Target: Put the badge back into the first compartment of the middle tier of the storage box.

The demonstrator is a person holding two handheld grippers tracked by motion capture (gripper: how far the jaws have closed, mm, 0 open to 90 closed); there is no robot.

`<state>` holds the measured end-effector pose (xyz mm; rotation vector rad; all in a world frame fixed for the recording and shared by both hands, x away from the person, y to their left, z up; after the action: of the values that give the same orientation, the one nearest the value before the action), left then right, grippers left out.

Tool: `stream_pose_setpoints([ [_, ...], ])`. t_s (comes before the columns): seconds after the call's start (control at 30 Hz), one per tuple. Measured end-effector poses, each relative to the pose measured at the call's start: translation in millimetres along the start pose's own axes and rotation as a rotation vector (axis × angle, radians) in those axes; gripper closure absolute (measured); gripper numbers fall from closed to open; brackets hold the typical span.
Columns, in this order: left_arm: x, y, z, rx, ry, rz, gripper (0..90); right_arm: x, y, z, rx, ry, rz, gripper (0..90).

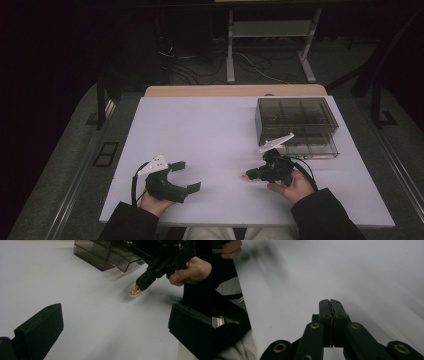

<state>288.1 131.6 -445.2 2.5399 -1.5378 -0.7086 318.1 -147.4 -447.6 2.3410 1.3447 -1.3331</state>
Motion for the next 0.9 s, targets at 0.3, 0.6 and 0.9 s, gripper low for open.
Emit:
stream_pose_setpoints([
  [0.3, 0.1, -0.1, 0.0, -0.001, 0.000, -0.001, 0.0, -13.9, -0.4, -6.1, 0.003, 0.014, -0.010, 87.6],
  [0.6, 0.2, -0.1, 0.1, -0.001, 0.000, -0.001, 0.0, -28.2, -1.1, -15.7, -0.007, 0.028, -0.010, 87.6],
  [0.9, 0.1, -0.1, 0.0, 0.000, 0.000, -0.001, 0.0, -34.1, -1.8, -21.4, -0.016, 0.026, -0.010, 87.6],
])
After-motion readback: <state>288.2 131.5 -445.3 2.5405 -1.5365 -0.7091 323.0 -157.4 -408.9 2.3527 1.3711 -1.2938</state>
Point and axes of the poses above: each handheld gripper's, and its own axes: x roughly forward along the jaws, z roughly out of its underside, y roughly to its right, the point moved 5 cm from there along x, roughly forward along the jaws, and after that the axes turned 3 degrees about z, right-handed, at the moved point
